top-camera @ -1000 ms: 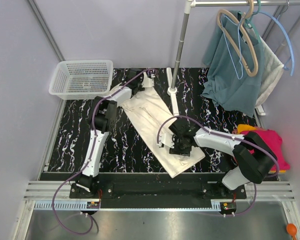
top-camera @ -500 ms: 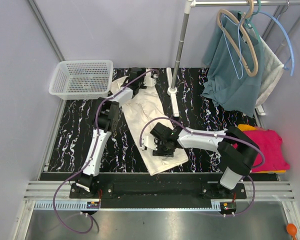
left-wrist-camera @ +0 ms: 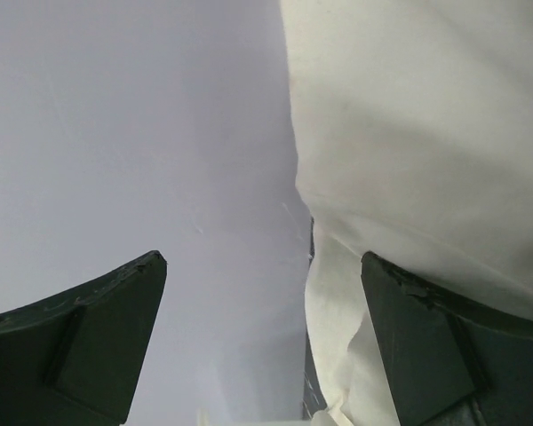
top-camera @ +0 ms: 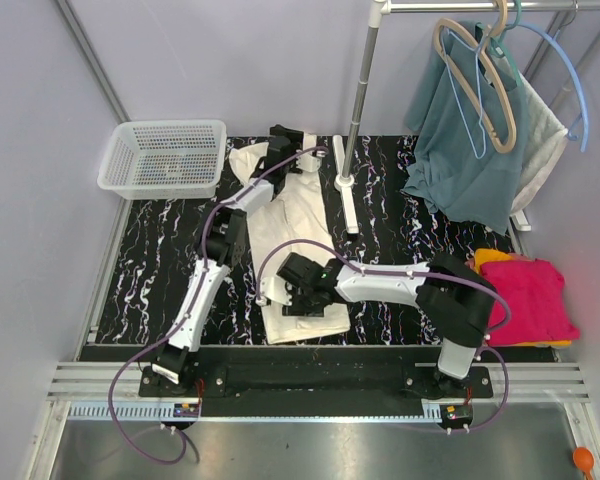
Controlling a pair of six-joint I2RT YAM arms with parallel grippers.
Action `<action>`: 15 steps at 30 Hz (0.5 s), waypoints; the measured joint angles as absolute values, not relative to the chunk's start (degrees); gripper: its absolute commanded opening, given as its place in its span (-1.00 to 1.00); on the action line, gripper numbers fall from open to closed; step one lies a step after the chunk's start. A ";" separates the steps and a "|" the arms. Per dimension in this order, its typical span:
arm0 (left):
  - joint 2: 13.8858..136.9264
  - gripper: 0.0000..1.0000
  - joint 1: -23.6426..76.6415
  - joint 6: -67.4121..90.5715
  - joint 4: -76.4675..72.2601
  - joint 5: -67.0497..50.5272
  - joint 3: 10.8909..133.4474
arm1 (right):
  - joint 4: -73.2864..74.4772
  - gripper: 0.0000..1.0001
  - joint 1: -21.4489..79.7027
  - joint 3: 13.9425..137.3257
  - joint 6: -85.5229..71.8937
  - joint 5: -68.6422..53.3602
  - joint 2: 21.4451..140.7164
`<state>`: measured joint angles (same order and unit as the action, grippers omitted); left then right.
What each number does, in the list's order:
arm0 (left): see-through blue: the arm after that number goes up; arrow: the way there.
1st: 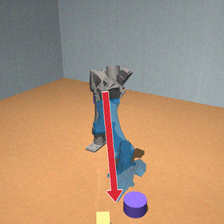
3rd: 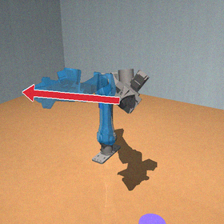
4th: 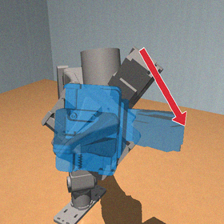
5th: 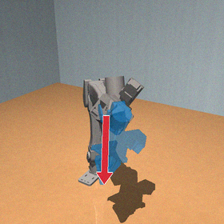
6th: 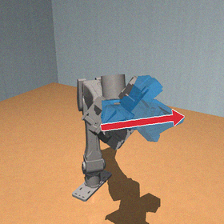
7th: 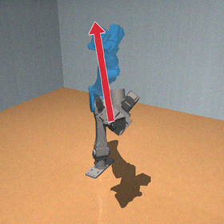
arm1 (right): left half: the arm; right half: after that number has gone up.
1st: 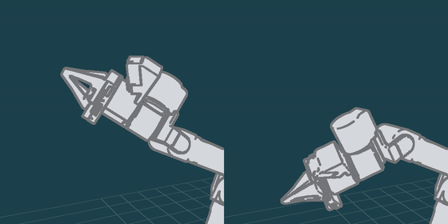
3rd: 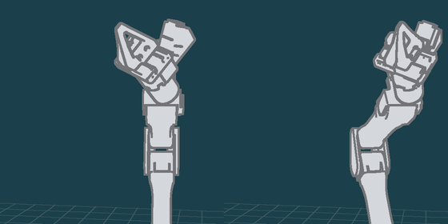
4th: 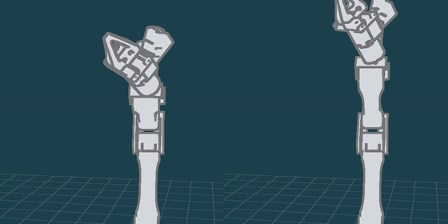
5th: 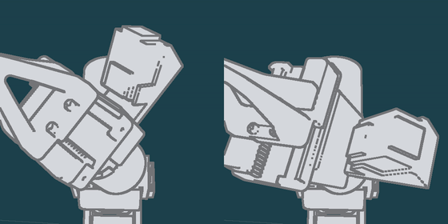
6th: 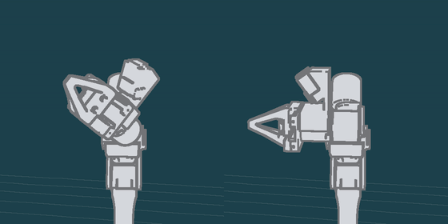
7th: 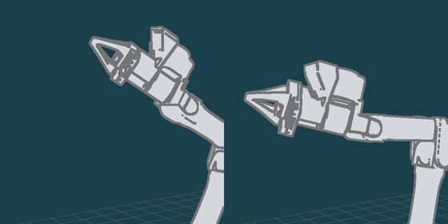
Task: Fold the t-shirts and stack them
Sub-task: Fold the tshirt
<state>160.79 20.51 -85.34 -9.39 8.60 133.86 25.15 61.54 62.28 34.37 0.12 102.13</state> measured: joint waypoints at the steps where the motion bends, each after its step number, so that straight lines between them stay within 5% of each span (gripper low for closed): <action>1: 161.60 0.98 20.58 -85.56 -10.24 8.34 134.89 | 24.91 0.04 61.63 62.72 34.37 0.21 102.56; 15: 166.36 0.98 20.73 -87.26 -23.40 6.72 137.71 | 23.14 0.07 62.06 67.09 34.59 2.59 106.37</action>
<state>166.36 20.73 -87.26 -23.40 6.72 137.71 23.14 62.06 67.09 34.59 2.59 106.37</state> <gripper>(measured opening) 0.987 0.518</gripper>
